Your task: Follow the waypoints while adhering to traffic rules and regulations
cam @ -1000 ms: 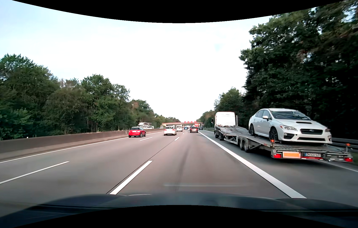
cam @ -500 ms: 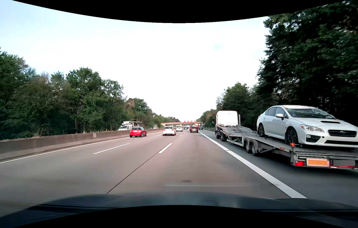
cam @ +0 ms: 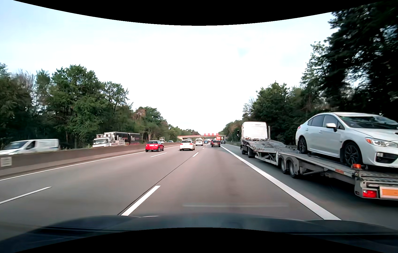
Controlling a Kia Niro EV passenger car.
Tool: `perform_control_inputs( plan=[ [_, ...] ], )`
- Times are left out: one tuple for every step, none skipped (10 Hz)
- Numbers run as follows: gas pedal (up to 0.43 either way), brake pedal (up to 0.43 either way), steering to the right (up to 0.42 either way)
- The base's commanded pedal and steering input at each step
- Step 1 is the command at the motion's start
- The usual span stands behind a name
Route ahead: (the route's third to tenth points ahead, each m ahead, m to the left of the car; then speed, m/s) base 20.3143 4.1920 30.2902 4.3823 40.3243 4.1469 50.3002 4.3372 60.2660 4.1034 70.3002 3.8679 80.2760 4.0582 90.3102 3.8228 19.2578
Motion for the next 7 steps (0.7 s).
perform_control_inputs(
  plan=[
    [0.000,0.000,-0.004],
    [0.000,0.000,-0.004],
    [0.000,0.000,-0.004],
    [0.000,0.000,-0.004],
    [0.000,0.000,-0.004],
    [0.000,0.000,-0.005],
    [0.000,0.000,-0.005]
  ],
)
